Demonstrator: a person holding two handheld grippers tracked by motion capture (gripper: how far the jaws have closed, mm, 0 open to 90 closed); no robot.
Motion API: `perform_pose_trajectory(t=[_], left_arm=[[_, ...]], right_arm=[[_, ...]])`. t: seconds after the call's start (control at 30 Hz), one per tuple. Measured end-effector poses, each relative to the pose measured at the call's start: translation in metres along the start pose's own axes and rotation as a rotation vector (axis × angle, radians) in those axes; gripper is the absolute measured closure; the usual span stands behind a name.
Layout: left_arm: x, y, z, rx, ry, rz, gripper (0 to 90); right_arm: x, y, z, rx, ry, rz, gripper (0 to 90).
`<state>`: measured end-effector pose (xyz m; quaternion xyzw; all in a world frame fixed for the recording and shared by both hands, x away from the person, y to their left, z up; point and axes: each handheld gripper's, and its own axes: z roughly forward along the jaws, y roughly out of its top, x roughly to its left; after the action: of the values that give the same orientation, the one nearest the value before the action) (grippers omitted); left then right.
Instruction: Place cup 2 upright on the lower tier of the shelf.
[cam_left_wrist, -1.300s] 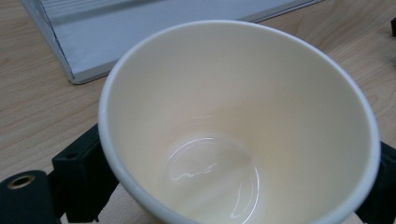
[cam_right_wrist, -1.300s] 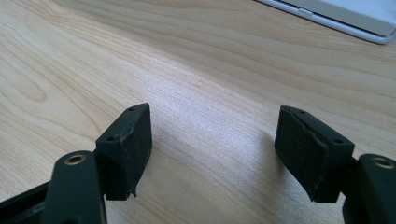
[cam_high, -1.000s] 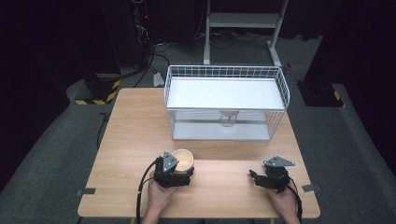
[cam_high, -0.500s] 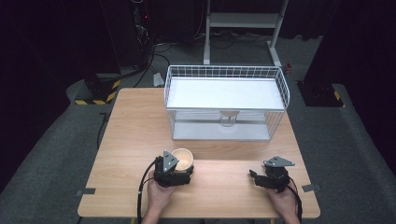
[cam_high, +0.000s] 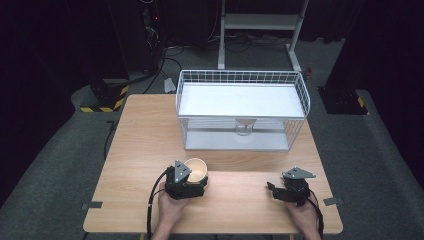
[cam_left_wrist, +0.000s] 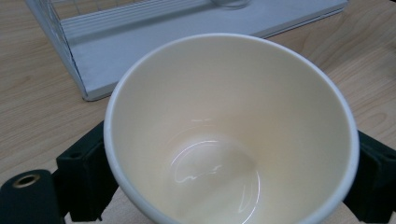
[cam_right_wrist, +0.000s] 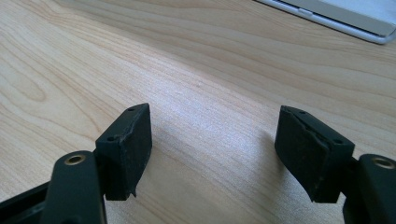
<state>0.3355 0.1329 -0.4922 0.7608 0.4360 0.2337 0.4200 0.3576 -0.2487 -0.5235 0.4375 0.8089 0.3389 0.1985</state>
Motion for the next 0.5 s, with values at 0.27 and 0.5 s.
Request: perform_pose_trajectory(t=[0.27, 0.5], left_arm=[[-0.003, 0.007, 0.001, 0.002, -0.018, 0.006, 9.2], [-0.005, 0.013, 0.004, 0.007, -0.032, 0.013, 9.2]], right_arm=[[0.0, 0.0, 0.0, 0.0, 0.0, 0.001, 27.7], [0.0, 0.0, 0.0, 0.001, 0.001, 0.001, 26.8]])
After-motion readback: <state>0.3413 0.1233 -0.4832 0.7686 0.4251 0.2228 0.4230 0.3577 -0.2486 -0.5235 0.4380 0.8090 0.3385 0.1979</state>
